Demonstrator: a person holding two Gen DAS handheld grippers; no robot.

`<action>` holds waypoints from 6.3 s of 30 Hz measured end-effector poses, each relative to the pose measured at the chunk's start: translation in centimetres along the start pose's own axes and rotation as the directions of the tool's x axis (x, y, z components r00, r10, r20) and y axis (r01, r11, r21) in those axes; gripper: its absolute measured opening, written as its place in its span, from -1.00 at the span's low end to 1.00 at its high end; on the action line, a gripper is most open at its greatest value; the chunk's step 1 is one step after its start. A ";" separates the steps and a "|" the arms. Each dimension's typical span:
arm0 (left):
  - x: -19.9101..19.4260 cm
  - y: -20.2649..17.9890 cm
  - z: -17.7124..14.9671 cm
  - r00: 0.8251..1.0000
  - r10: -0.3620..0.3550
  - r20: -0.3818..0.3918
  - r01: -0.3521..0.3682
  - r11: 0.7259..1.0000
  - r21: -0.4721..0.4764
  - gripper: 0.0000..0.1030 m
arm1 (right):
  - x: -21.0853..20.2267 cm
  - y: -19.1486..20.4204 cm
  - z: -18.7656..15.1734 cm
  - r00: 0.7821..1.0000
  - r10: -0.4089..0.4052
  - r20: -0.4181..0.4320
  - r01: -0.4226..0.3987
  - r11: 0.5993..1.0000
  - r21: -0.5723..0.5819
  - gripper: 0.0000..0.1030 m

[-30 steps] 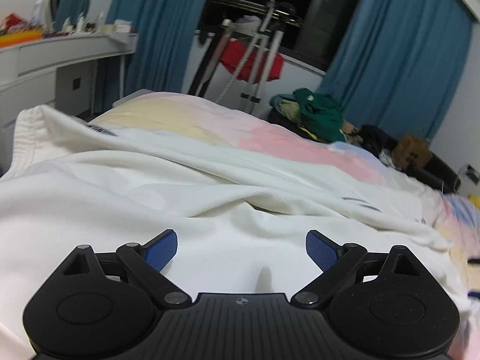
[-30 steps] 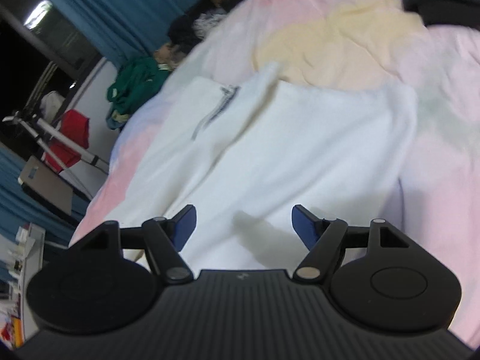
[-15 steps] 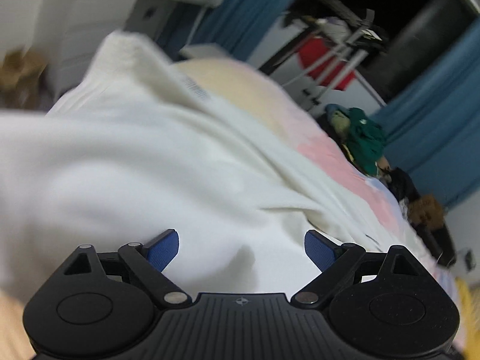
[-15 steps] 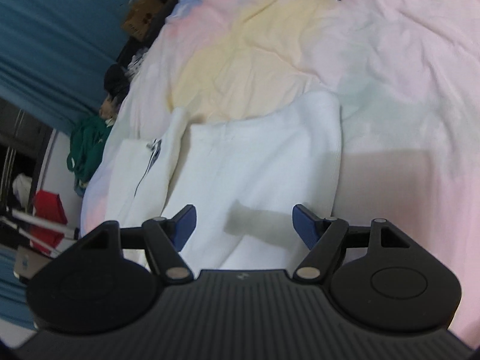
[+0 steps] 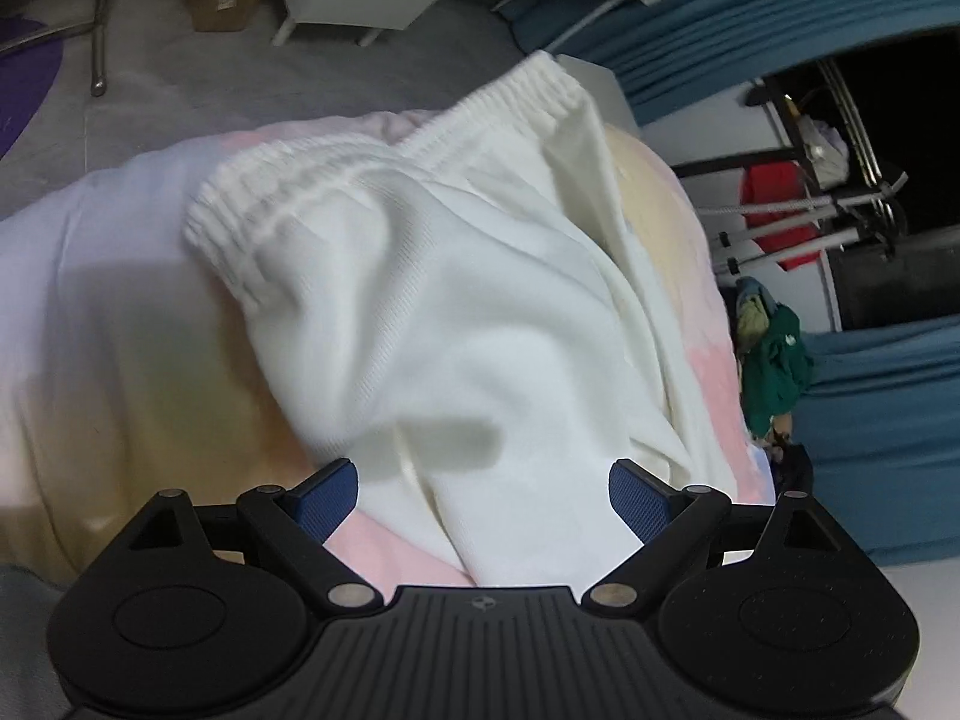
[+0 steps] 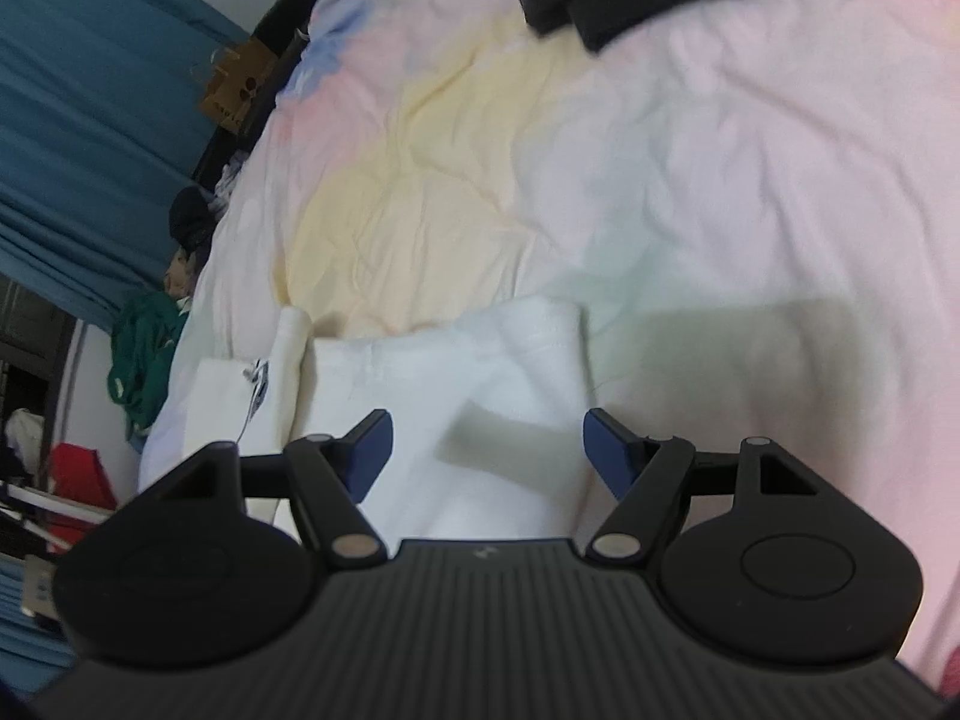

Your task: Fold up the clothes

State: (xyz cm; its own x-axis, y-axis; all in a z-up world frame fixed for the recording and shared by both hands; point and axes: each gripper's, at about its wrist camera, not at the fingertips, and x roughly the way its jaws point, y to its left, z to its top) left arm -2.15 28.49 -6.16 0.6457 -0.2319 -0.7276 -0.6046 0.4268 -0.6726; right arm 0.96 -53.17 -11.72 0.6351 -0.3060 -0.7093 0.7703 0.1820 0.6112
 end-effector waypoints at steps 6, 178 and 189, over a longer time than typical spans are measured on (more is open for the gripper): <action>0.6 0.7 -0.6 0.996 0.075 -0.050 -0.075 0.997 -0.006 0.77 | -2.0 -2.3 1.5 0.993 -0.032 0.114 0.020 0.994 0.104 0.43; 7.9 -6.1 11.3 0.938 -0.256 0.232 0.249 0.967 0.060 -0.81 | 8.0 10.2 -0.3 0.906 0.423 0.009 -0.421 0.903 -0.091 -0.80; 1.8 -1.2 10.6 0.972 -0.150 0.180 0.133 0.986 0.102 -0.78 | 4.8 2.9 0.8 0.939 0.333 -0.082 -0.328 0.942 0.070 -0.80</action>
State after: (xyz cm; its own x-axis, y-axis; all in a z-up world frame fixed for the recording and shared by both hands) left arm 4.66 36.89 -5.24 0.8022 -0.1320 -0.5822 -0.4624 0.4794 -0.7459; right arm 6.15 -54.87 -13.06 0.8579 -0.1500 -0.4914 0.5132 0.2061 0.8331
